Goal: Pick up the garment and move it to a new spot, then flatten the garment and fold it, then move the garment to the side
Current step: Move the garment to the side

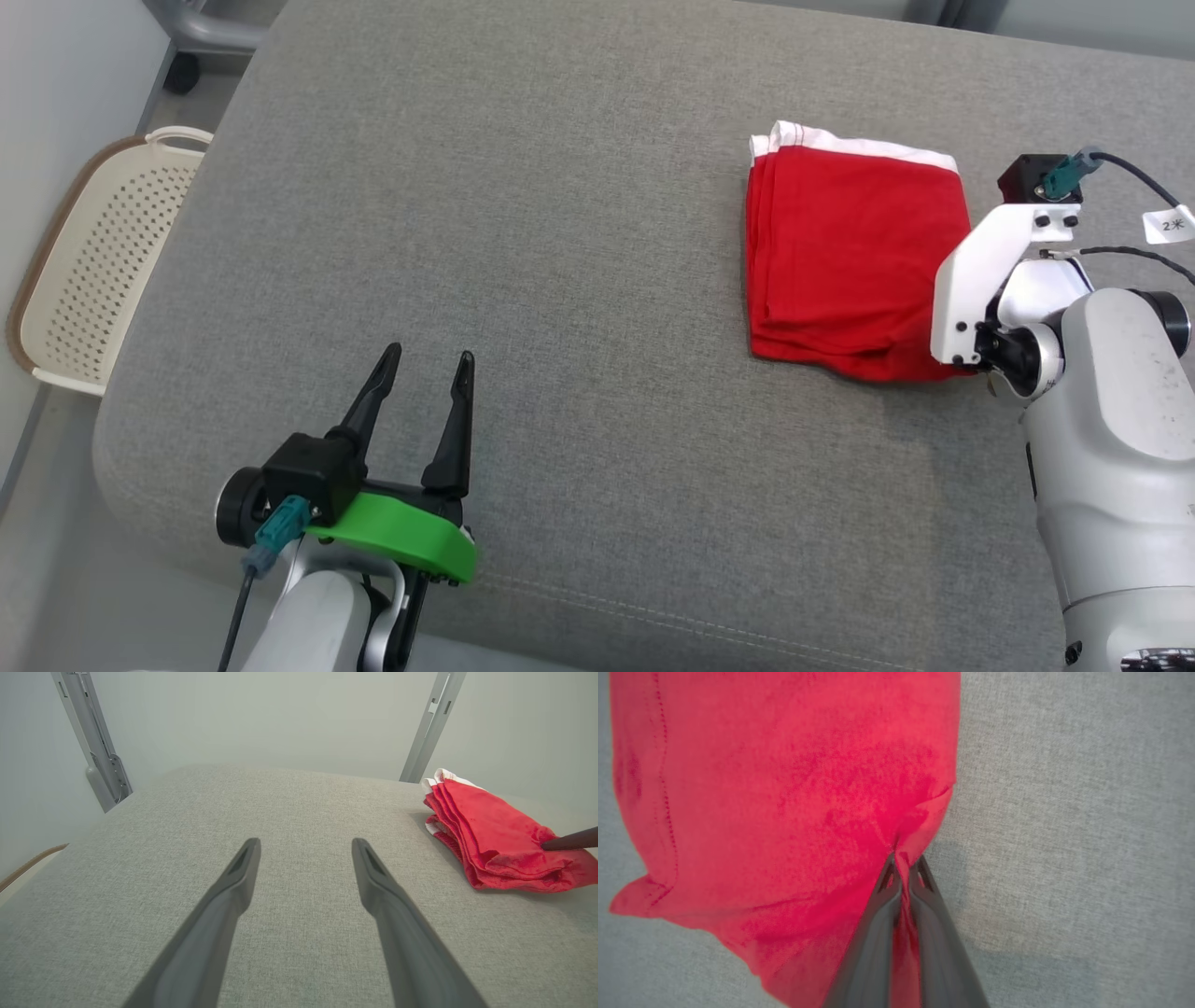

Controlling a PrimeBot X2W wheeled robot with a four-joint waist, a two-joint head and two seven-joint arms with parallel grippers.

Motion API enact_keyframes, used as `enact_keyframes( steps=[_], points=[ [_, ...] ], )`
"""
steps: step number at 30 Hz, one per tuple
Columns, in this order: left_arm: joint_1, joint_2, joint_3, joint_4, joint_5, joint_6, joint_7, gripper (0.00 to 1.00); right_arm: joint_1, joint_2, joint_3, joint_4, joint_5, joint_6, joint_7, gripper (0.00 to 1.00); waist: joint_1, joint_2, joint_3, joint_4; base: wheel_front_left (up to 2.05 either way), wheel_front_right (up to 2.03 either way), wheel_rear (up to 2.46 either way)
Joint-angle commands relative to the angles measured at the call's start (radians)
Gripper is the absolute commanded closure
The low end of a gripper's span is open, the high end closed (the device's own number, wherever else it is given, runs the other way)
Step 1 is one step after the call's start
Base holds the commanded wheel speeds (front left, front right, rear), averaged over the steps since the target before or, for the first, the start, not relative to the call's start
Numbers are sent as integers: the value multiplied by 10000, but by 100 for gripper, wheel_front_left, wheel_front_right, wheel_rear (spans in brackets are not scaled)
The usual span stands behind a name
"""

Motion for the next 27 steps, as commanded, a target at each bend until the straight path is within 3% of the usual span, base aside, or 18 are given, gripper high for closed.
enact_keyframes(
  steps=[1, 16, 27],
  points=[
    [-46, 59, 33, -11, -32, 24, -52, 0, 179, -82, 104, -44, -26, -6, 67, 100, 0, -1, -133, -178, 0, 0, 0],
    [-16, 265, 33, -162, -53, 72, -4, 0, 452, -1966, 2266, -1461, 538, -6, 775, 100, 0, -1, -455, -1815, 0, 0, 0],
    [-194, 448, -122, -346, 41, 75, 174, 0, -13, -3382, 2599, -1887, 290, -6, 511, 100, 0, -1, -150, -2324, 0, 0, 0]
  ],
)
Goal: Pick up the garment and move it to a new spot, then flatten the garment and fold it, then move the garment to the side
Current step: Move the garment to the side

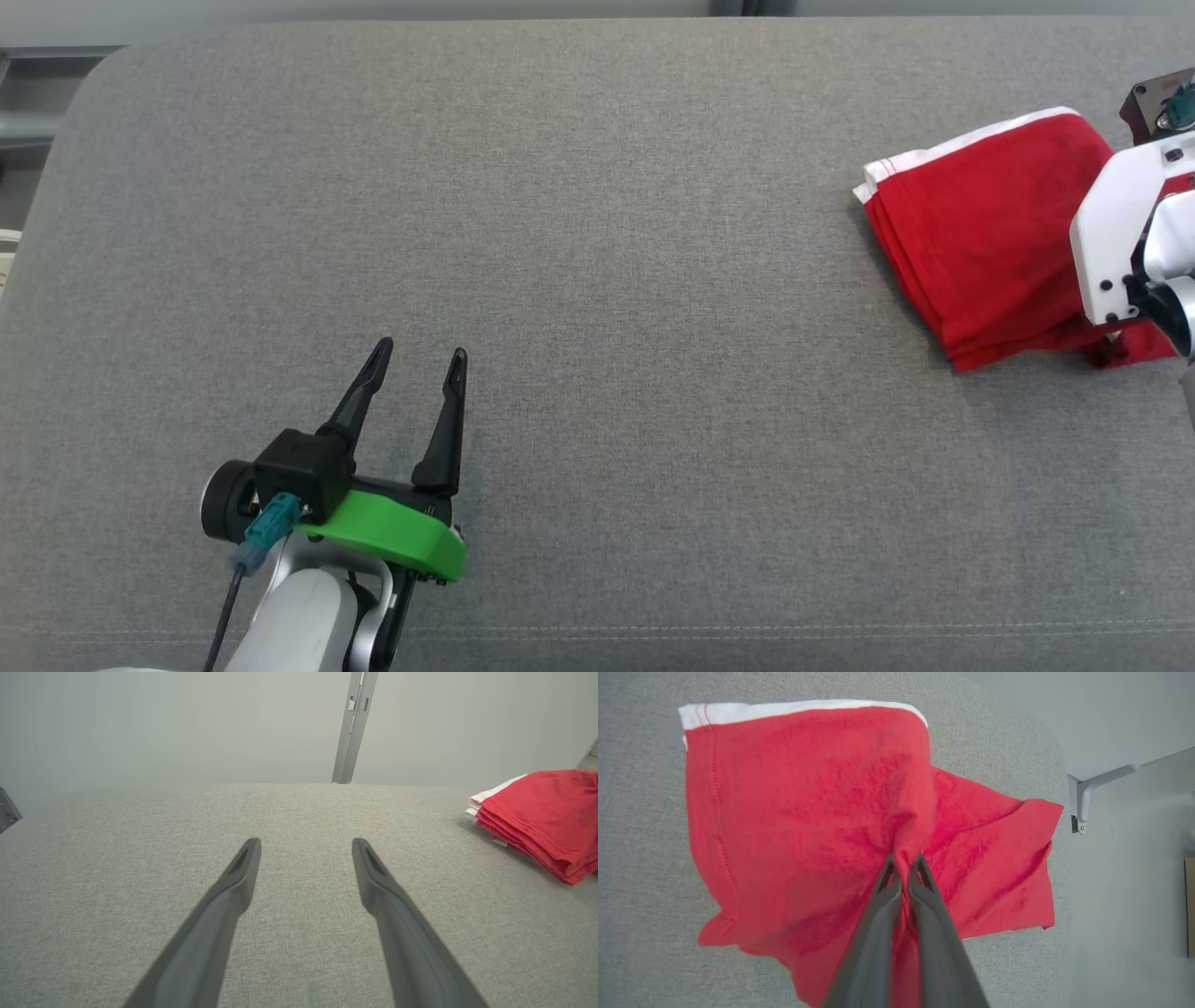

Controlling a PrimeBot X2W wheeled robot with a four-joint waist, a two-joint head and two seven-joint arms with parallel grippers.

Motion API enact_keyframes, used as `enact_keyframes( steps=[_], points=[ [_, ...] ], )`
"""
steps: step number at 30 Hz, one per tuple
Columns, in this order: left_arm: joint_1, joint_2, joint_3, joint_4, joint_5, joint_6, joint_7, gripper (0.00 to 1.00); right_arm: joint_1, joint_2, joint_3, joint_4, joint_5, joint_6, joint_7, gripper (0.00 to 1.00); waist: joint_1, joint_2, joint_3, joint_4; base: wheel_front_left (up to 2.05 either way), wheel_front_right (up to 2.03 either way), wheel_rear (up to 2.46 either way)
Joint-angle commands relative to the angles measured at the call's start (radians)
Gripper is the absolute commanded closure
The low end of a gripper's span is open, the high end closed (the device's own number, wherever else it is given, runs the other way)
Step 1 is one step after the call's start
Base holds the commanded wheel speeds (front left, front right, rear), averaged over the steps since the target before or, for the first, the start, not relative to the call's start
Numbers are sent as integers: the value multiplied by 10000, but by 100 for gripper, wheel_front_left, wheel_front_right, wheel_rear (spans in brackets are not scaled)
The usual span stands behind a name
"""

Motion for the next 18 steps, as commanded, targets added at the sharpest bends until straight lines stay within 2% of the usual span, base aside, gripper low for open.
enact_keyframes(
  steps=[1, 7, 15, 18],
  points=[
    [-191, 139, 16, -59, 43, 7, 37, 0, -166, -103, 43, -111, -139, -6, -130, 100, 0, -1, 140, -92, 0, 0, 0],
    [-196, 223, -45, -164, 51, 28, 104, 0, -348, -486, 51, -89, -224, -6, -143, 100, 0, -1, 332, -64, 0, 0, 0],
    [-220, 348, -92, -289, 46, 96, 195, 0, 36, -1052, -945, -432, -477, -8, -129, 100, 0, -1, 560, 12, 0, 0, 0],
    [-273, 398, -100, -369, 59, 109, 227, 0, 205, -1048, -1366, -442, -587, -8, -112, 100, 0, -1, 699, 5, 0, 0, 0]
  ],
)
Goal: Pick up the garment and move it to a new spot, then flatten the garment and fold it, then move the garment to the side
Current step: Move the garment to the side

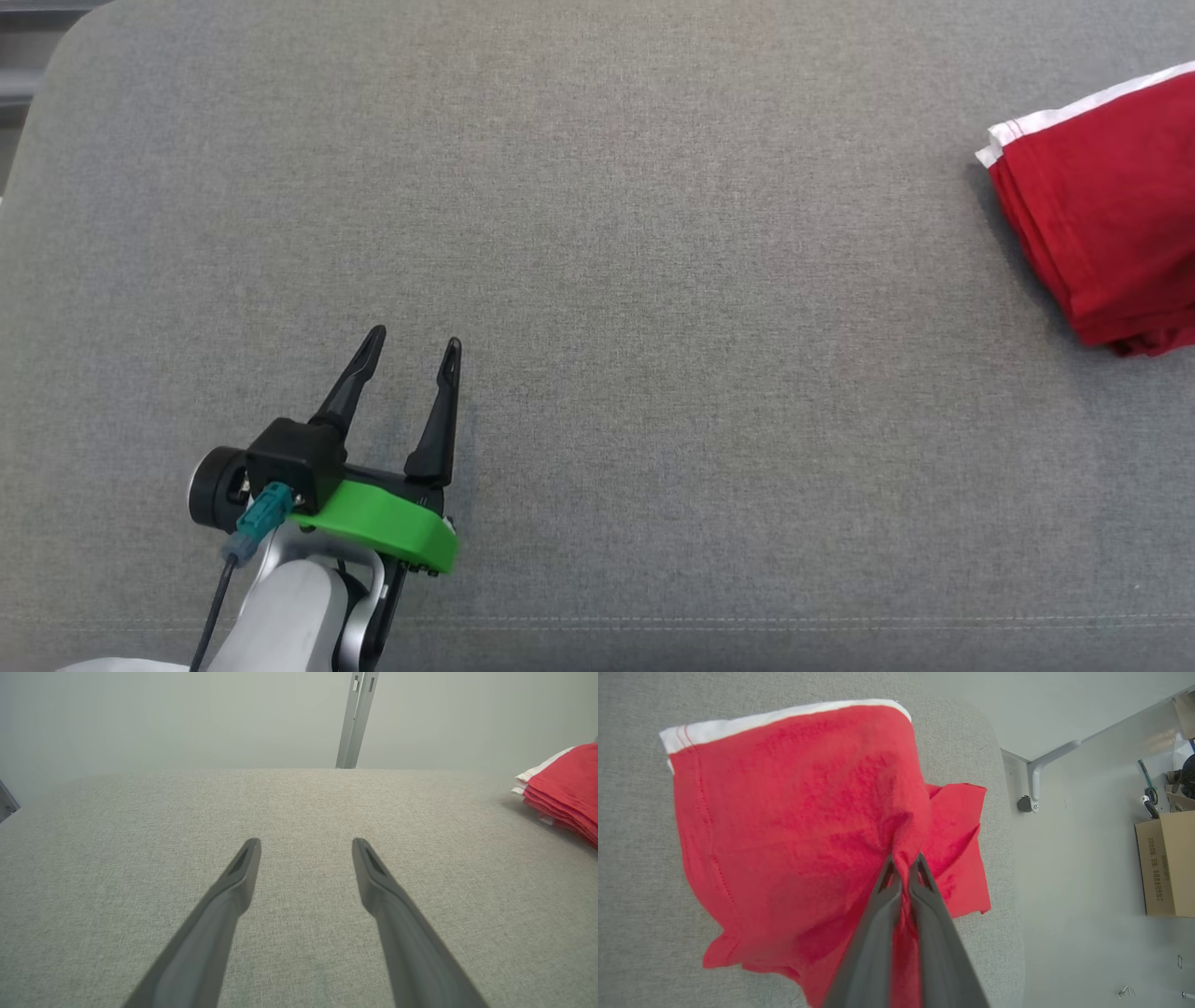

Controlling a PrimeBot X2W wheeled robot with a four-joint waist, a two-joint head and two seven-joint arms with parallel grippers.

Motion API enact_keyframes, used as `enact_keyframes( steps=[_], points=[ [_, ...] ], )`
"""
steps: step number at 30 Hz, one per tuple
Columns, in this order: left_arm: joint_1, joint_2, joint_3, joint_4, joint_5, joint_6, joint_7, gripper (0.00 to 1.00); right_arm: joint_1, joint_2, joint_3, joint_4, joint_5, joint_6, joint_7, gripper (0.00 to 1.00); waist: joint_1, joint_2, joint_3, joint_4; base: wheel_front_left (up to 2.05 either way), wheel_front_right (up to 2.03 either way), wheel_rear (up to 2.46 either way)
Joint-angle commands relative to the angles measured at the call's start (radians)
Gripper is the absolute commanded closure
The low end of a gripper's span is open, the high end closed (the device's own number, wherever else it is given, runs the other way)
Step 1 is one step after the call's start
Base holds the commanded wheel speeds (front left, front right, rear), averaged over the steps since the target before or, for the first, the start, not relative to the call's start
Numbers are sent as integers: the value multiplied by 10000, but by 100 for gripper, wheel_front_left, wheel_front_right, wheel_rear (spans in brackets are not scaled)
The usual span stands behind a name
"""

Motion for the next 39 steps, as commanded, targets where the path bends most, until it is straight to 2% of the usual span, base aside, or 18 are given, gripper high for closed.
enact_keyframes(
  steps=[1, 14, 18, 19, 20, 21, 27, 29, 32, 35, 39],
  points=[
    [-192, 84, -5, -66, 56, 38, 16, 0, 220, -12, -134, 13, -136, -10, -65, 100, 0, -1, 110, -5, 0, 0, 0],
    [-593, 333, -119, -435, 196, 78, 280, 0, 142, -224, -1392, 1221, -2018, -13, -1621, 100, 0, -1, 1025, 104, 0, 0, 0],
    [-678, 402, -140, -482, 226, 117, 315, 0, 14, -54, -1972, 1757, -2454, -13, -2114, 100, 0, -1, 1206, 147, 0, 0, 0],
    [-689, 415, -142, -483, 231, 119, 323, 0, -4, 28, -2057, 1842, -2551, -13, -2290, 83, 0, -1, 1233, 149, 0, 0, 0],
    [-702, 425, -142, -493, 229, 125, 334, 0, -45, 94, -2156, 1902, -2641, -13, -2493, 13, 0, -1, 1256, 151, 0, 0, 0],
    [-708, 441, -142, -492, 224, 132, 333, 0, -49, 154, -2276, 2020, -2726, -13, -2588, 0, 0, -1, 1271, 149, 0, 0, 0],
    [-779, 474, -132, -608, 278, 206, 169, 0, -113, 611, -2894, 2230, -3136, -13, -3356, 0, 0, -1, 1169, 128, 0, 0, 0],
    [-737, 476, -147, -733, 284, 137, 45, 0, -58, 759, -3118, 2112, -3052, -13, -3702, 0, 0, -1, 1057, 113, 0, 0, 0],
    [-496, 372, 42, -763, 33, 264, -42, 0, 117, 1048, -3336, 1919, -2740, -13, -4371, 0, 0, -1, 834, 73, 0, 0, 0],
    [-320, 286, 276, -830, -224, 365, -130, 0, 387, 1254, -3227, 1628, -2399, -13, -5037, 0, 0, -1, 597, -1, 0, 0, 0],
    [-129, 246, 334, -885, -512, 134, -183, 0, 814, 1554, -2884, 1299, -1908, -13, -5577, 0, 0, -1, 319, -96, 0, 0, 0]
  ],
)
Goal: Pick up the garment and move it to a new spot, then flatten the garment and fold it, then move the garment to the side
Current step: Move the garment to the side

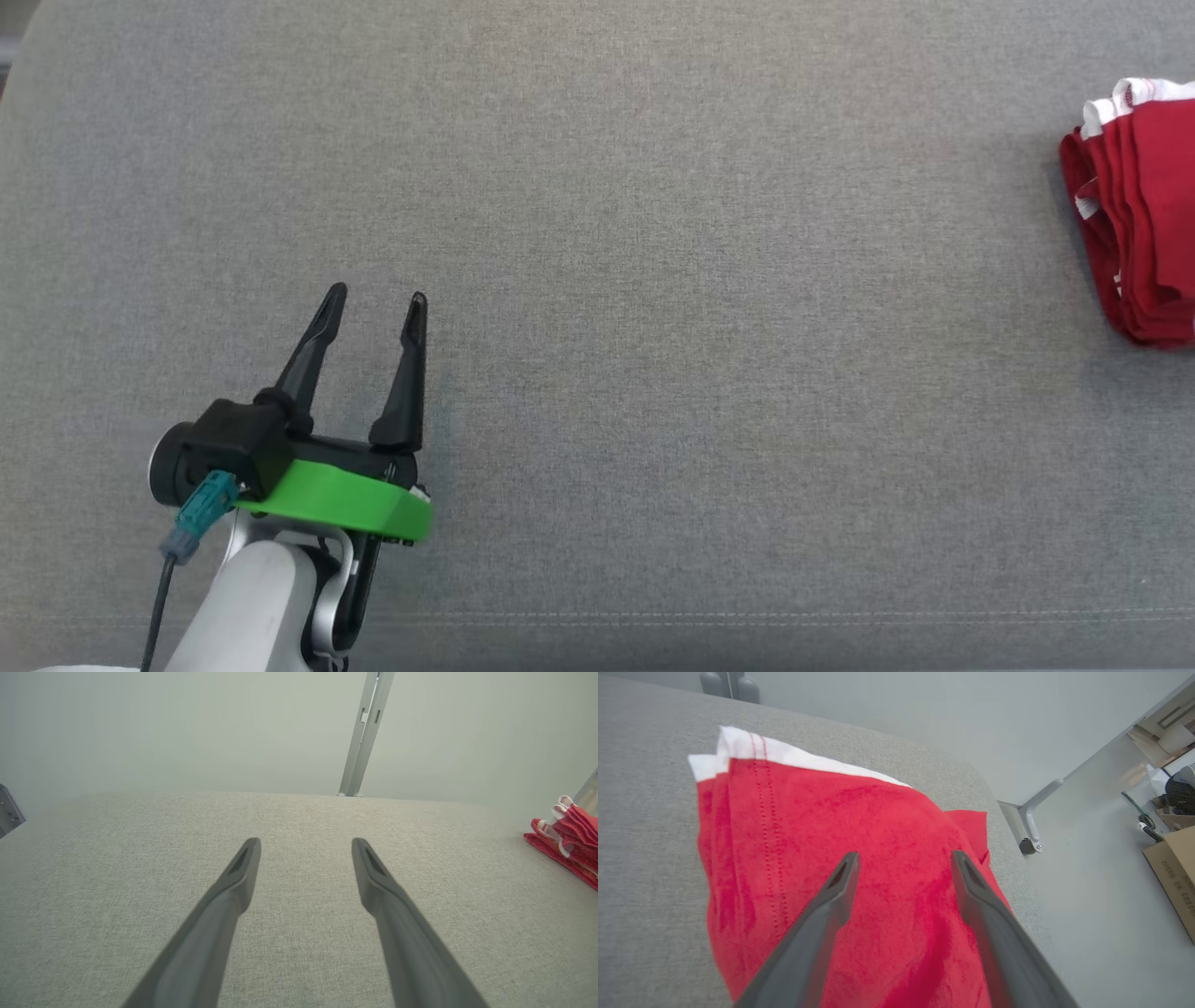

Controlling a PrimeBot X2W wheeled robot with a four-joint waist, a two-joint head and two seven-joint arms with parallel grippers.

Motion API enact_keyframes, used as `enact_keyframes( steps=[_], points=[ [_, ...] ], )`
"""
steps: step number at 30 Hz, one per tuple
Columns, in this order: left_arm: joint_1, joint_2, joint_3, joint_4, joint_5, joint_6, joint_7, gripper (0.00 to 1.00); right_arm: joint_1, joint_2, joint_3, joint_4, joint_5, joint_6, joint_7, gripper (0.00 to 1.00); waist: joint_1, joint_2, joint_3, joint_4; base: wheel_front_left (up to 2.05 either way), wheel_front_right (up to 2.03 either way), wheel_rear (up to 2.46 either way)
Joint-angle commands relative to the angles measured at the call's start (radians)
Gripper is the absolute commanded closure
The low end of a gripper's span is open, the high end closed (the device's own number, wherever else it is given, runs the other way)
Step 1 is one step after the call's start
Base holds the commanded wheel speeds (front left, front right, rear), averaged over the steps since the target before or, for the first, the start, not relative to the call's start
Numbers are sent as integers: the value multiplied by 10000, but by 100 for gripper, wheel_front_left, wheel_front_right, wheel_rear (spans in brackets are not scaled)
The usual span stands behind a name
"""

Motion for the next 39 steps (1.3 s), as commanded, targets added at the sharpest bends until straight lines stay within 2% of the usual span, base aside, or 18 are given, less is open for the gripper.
enact_keyframes(
  steps=[1, 6, 11, 17, 28, 39],
  points=[
    [90, 22, 124, -13, -15, 63, -63, 0, 182, 38, 40, -112, 182, -17, -142, 0, 0, 0, -265, -122, 0, 0, 0],
    [343, 39, 383, 107, -175, 228, -134, 0, 1031, 637, 600, -979, 1243, -17, -986, 0, 0, 0, -787, -208, 0, 0, 0],
    [599, 10, 557, 276, -275, 512, -109, 0, 2047, 885, 1335, -1842, 1818, -17, -1650, 0, 0, 0, -1360, -94, 0, 0, 0],
    [905, 123, 668, 595, -390, 763, 138, 0, 3112, 1424, 1603, -2495, 2399, -17, -2366, 0, 0, 0, -2131, 179, 0, 0, 0],
    [1778, 500, 708, 985, -574, 857, 428, 0, 4437, 2621, 2471, -2923, 2580, -17, -3090, 0, 0, 0, -3253, 341, 0, 0, 0],
    [2481, 625, 721, 1001, -642, 946, 252, 0, 5659, 3118, 2725, -3511, 2871, -17, -3495, 0, 0, 0, -3746, 269, 0, 0, 0]
  ],
)
